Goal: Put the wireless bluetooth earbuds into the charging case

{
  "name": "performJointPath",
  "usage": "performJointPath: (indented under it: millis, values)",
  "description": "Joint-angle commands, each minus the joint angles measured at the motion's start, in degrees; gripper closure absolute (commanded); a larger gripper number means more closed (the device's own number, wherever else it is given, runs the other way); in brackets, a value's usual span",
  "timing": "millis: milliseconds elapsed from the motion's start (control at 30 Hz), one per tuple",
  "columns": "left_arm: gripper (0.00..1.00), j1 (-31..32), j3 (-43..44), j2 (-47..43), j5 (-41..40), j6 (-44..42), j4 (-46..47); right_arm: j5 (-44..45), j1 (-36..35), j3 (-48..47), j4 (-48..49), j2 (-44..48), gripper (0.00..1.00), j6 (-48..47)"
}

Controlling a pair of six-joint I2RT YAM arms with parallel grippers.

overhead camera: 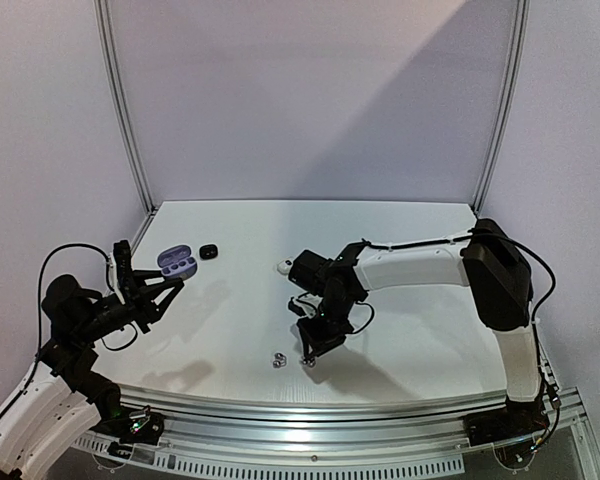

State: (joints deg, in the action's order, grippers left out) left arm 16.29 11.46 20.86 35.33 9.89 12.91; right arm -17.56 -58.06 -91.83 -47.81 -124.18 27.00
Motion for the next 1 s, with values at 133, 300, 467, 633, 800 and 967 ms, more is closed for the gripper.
performJointPath:
  millis: [133, 300, 467, 633, 800, 967]
  values:
    - [1.00, -0.58, -0.75, -0.36, -0.09, -0.20, 0.58, 0.51, -1.52, 1.86, -0.12, 0.91, 0.75, 1.77]
    - [1.00, -0.56, -0.77, -0.46, -0.09, -0.16, 0.68, 0.75, -2.48, 2.63, -0.06, 2.08, 0.78, 2.26]
    - [1.00, -0.59, -0.74, -0.45, -0.14, -0.30, 0.61, -0.08, -2.54, 3.63, 1.48, 2.22, 0.79, 2.48]
    - [1.00, -0.56, -0.74, -0.55, -0.18, -0.40, 0.50, 0.20, -2.73, 3.63, 0.37, 1.97, 0.79, 2.78]
    - [1.00, -0.63, -0.74, -0.56, -0.26, -0.29, 0.70, 2.48, -3.40, 1.26, -3.23, 1.79, 0.83, 2.36]
    - [1.00, -0.61, -0.75, -0.43, -0.24, -0.38, 0.67, 3.57, -4.10, -1.15, -5.54, 0.55, 0.88, 1.35]
